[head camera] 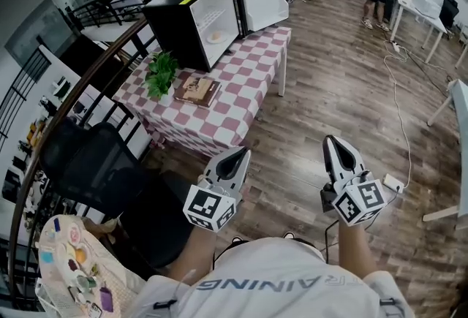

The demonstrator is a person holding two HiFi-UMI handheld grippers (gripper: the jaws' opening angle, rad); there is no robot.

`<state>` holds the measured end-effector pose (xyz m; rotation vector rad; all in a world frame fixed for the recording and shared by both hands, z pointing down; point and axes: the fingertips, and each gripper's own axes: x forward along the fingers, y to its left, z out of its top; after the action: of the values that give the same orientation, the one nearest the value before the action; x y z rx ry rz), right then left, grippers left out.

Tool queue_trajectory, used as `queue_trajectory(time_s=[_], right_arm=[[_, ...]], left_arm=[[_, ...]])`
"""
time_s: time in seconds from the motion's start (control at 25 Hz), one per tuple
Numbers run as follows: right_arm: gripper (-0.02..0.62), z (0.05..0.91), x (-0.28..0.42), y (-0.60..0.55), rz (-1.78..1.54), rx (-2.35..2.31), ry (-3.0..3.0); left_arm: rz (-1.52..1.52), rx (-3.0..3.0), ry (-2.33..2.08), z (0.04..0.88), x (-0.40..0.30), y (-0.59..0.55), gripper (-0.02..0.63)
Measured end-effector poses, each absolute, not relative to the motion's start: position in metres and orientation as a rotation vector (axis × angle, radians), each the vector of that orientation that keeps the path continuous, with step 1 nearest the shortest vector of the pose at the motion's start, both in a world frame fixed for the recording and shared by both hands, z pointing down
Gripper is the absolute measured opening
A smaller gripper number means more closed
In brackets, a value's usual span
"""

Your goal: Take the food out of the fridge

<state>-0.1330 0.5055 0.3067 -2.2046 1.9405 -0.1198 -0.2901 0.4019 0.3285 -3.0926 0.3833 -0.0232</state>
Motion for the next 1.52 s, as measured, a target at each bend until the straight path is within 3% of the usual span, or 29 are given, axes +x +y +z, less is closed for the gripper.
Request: queue_trajectory(time_s=[0.28, 0.92, 1.52], right_arm=[[0.018, 0.318, -0.063, 0.532, -0.168, -2.247, 1.924], [0.019, 0.342, 0.002, 0.504, -0.215, -2.187, 1.989], [0.019, 0.350, 0.072, 0.347, -0.350, -2.224, 1.946]], left_arm=[[0.020, -3.089, 0.409, 0.330, -0.228, 0.423, 0.009], [-0.073, -3.103, 0.354, 0.345, -0.144, 0.382, 0.009], [-0.081, -3.134, 0.300, 0.347, -0.082, 0.238, 0.009]])
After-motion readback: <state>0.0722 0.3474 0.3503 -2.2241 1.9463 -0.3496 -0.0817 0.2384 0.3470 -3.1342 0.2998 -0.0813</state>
